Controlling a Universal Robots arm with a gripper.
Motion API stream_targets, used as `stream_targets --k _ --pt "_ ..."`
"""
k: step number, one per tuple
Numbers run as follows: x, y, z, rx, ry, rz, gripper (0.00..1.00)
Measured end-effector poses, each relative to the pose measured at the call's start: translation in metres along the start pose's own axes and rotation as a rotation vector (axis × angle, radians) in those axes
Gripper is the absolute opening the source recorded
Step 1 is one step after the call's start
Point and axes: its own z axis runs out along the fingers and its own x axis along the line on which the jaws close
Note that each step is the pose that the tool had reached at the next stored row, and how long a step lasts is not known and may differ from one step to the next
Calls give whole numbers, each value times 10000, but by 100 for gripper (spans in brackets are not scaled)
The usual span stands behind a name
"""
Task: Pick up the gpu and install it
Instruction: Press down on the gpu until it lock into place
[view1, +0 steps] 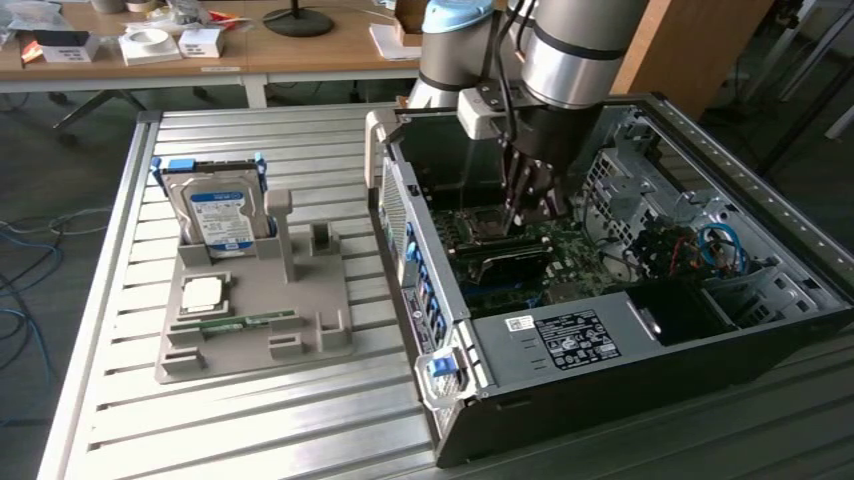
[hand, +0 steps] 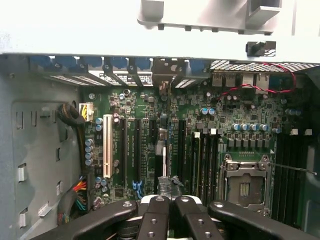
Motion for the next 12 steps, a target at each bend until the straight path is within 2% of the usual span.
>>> stream_targets --k 7,12 --pt "3 5 118 -2 4 1 11" --pt "-4 12 133 -1 4 4 11"
